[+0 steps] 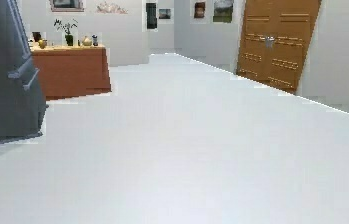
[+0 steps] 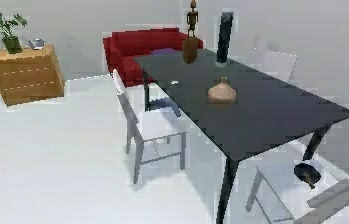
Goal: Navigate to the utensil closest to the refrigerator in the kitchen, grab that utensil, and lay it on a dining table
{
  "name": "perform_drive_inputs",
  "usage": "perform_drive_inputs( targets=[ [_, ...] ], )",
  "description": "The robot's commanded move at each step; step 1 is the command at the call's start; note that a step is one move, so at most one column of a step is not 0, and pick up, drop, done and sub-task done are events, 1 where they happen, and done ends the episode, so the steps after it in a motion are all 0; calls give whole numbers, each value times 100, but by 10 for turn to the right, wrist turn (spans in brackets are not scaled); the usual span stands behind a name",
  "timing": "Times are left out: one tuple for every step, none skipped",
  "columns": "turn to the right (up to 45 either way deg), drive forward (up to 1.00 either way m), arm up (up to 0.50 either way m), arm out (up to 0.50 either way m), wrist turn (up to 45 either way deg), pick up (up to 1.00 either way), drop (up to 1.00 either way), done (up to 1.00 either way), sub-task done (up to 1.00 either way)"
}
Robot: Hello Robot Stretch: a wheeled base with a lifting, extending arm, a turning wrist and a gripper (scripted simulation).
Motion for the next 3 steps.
perform_drive_inputs(
  targets=[
    [-330, 0, 0, 0, 0, 0, 0, 0, 0],
    [0, 100, 0, 0, 0, 0, 0, 0, 0],
    [0, 100, 0, 0, 0, 0, 0, 0, 0]
  ],
)
